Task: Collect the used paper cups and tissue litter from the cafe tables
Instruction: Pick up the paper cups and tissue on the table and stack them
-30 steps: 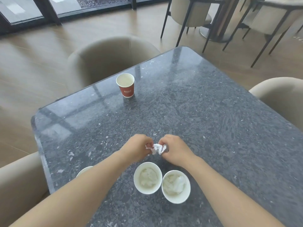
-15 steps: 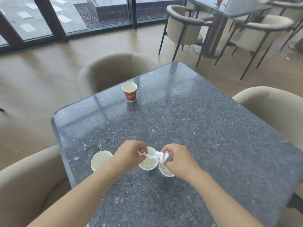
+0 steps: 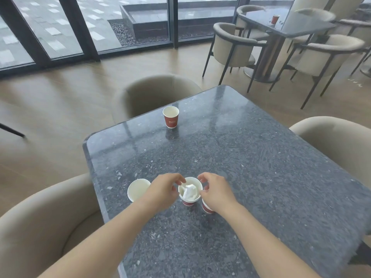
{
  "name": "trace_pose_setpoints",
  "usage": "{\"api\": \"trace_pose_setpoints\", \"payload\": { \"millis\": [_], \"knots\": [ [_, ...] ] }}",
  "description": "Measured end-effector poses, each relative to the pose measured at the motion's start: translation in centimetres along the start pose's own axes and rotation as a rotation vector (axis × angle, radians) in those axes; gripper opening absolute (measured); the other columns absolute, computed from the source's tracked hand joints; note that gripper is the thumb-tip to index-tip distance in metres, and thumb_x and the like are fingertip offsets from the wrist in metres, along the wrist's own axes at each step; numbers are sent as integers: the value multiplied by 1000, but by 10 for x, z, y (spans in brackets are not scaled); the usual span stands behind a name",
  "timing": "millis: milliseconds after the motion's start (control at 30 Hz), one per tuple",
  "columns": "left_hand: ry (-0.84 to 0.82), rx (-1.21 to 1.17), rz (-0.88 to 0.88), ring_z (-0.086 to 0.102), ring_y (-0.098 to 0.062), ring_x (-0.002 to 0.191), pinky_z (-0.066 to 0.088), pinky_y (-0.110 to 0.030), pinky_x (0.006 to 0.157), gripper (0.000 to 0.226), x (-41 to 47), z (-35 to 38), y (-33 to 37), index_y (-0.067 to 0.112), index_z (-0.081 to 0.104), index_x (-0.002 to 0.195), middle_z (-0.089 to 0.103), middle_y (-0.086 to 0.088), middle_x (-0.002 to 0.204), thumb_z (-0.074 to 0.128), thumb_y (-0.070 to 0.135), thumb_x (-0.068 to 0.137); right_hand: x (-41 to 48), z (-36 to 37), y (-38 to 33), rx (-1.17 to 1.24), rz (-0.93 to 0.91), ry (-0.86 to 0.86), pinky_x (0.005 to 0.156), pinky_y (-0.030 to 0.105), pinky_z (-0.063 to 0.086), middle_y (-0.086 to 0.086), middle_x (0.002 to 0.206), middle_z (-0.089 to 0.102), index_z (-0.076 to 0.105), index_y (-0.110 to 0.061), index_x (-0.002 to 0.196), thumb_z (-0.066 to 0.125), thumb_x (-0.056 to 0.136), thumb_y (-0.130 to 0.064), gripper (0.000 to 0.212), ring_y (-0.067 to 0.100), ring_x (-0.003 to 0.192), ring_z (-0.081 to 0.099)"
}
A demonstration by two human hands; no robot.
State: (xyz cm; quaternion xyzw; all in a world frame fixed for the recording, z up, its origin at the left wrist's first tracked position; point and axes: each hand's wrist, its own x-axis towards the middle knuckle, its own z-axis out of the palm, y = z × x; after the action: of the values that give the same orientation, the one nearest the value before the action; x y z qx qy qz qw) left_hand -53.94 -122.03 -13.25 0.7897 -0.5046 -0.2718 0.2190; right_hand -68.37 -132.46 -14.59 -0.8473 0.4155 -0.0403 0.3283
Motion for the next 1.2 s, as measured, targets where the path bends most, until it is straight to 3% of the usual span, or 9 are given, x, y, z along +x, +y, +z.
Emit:
{"api": "trace_pose_setpoints", "payload": {
  "millis": [200, 367, 467, 600, 733, 900, 1200],
  "knots": [
    [-67, 75, 47, 58, -16, 95, 47, -31, 86, 31, -1, 4, -5, 24, 62, 109, 62, 3, 109, 58, 10, 81, -14, 0, 18, -30, -23, 0, 71, 12, 32, 0, 107, 59, 62, -19, 106, 55, 79, -7, 30, 16, 96, 55],
    [-128, 161, 99, 51, -18, 111, 45, -36, 92, 38, 7, 19, -4, 30, 55, 115, 48, 6, 126, 65, 23, 80, -23, -5, 37, -15, -70, 13, 78, 8, 27, -4, 111, 56, 62, -20, 102, 66, 76, -15, 27, 14, 105, 51],
    [-130, 233, 130, 40, -20, 124, 43, -39, 97, 51, 16, 31, -3, 31, 46, 126, 37, 5, 139, 66, 28, 79, -24, -5, 44, -56, -79, 8, 89, 11, 26, -5, 125, 50, 58, -21, 114, 71, 75, -23, 41, 14, 117, 44],
    [-143, 303, 133, 24, -23, 137, 39, -41, 104, 72, 27, 46, -3, 30, 33, 139, 22, 1, 151, 70, 33, 76, -27, -2, 55, -82, -34, -69, 105, 26, 28, -9, 146, 28, 38, -28, 136, 77, 69, -39, 78, 13, 134, 26],
    [-199, 317, 110, 28, -23, 135, 42, -43, 101, 77, 34, 54, -4, 32, 27, 141, 25, 2, 148, 68, 31, 76, -26, 3, 60, -104, -16, -112, 107, 33, 31, -11, 151, 16, 23, -33, 142, 77, 69, -40, 90, 14, 137, 19],
    [-172, 290, 112, 35, -21, 128, 45, -43, 96, 75, 32, 51, -8, 36, 29, 139, 33, 6, 140, 67, 33, 75, -20, 11, 62, -120, -62, -116, 100, 32, 38, -8, 141, 27, 22, -30, 142, 70, 75, -33, 82, 15, 128, 31],
    [34, 212, 162, 42, -19, 123, 38, -30, 100, 73, 6, -10, -21, 34, 35, 137, 39, 6, 137, 68, 38, 72, 0, 18, 22, -12, -176, -8, 96, 22, 31, -10, 138, 31, 25, -28, 141, 67, 73, -37, 81, 12, 126, 32]
  ]
}}
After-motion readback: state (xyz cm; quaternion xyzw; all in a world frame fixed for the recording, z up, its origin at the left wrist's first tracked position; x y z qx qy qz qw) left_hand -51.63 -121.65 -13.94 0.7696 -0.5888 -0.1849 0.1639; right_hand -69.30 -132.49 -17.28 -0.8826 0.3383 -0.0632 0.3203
